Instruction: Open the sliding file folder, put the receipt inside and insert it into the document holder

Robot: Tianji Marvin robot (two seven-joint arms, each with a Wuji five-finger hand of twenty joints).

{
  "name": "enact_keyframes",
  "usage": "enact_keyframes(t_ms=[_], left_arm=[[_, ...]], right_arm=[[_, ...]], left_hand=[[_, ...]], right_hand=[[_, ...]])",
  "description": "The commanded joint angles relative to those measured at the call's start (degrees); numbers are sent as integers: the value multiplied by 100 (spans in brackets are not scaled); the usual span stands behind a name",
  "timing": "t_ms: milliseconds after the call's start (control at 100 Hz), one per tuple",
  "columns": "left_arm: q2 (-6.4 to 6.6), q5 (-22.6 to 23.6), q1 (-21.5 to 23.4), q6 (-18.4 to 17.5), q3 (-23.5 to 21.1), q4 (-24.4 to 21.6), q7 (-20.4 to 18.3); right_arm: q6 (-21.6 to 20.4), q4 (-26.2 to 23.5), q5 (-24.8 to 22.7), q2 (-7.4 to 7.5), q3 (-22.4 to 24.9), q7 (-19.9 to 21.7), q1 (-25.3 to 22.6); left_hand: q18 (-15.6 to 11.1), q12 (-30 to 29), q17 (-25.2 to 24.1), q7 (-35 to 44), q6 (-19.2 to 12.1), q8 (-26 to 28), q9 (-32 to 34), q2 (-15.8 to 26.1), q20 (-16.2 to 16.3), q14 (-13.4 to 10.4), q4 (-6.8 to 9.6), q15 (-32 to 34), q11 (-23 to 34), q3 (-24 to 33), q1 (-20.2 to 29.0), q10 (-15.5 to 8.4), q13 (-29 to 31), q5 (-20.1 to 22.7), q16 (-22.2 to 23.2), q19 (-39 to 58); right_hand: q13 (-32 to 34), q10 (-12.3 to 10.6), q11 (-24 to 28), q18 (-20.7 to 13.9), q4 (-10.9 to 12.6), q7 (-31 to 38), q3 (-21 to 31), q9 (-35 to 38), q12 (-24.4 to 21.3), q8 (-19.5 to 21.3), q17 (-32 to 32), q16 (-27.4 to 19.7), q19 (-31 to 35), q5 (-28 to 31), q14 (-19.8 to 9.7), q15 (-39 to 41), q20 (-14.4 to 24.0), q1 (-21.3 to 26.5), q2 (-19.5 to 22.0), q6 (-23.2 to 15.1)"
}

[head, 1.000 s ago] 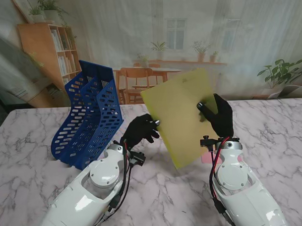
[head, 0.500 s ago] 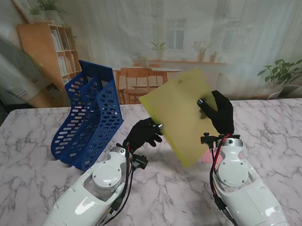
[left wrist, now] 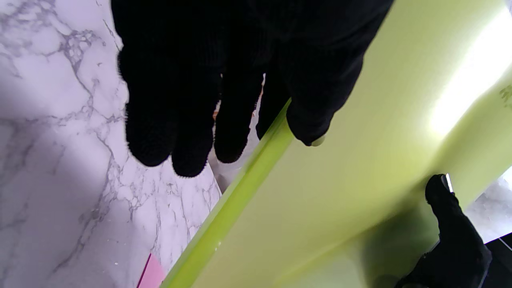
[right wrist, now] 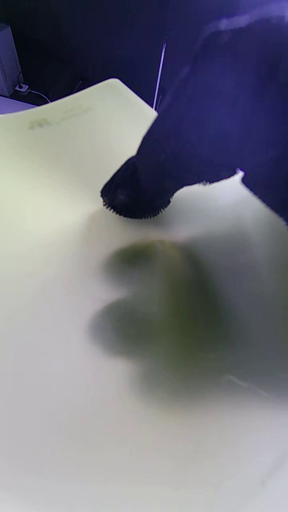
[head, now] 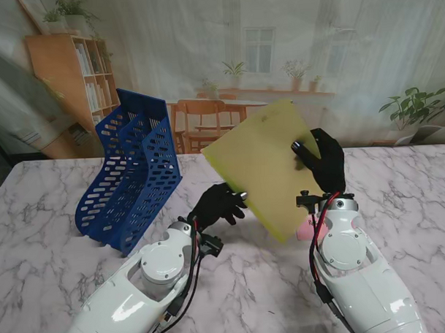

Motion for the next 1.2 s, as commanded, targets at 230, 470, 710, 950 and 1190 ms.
enact_keyframes(t_ms=[230,470,710,950,1190], left_arm=[[-64,-28,19,6,84,9,-88],[10,86,-24,-26,-74,-196,-166],[56,125,-19,-207,-301,-299,-152],[126,175,2,-445,-545,-399,-217],[161,180,13,-661,-808,-474,-199]], right_arm=[[2,-27,-36,-32,-5,4,55],[-11,67,-172,-7,25,30,-9],[-53,92,-170,3,86,52,-79],[-64,160,-146,-16,65,6,-81],[-16,177,-77,-29,19,7,-38]], left_hand=[[-436,-49,142,308,-322,56,169,-72,-51,105,102,145,-29,321,475,-52,95,377,-21,315],[-462,-23,142,302,-315,75,144,-29,-32,93,98,183,18,289,475,-58,86,326,-1,357],[-497,-45,-284,-870,-99,-190,-526,-156,69,108,150,-32,-138,36,73,-44,-390,-266,-19,100],[-429,-63,-576,-1673,-537,-290,-958,-131,193,189,116,-119,-229,123,-284,81,-672,-446,-27,-24],[-360,-120,-825,-1793,-667,-282,-1222,-52,241,219,101,-207,-363,110,-298,60,-909,-423,-40,-103]], right_hand=[[174,-430,263,-231,119,306,504,235,127,151,156,89,66,172,-331,466,127,278,314,-515],[173,-430,261,-234,116,306,497,235,130,150,153,82,66,158,-320,455,136,273,330,-515],[175,-421,262,-220,118,308,486,231,134,148,129,79,72,153,-307,454,148,285,343,-511],[172,-415,266,-216,121,309,474,222,138,147,118,76,77,148,-303,451,157,296,352,-498],[173,-409,276,-199,124,309,459,211,142,145,108,73,82,139,-298,450,164,302,363,-489]])
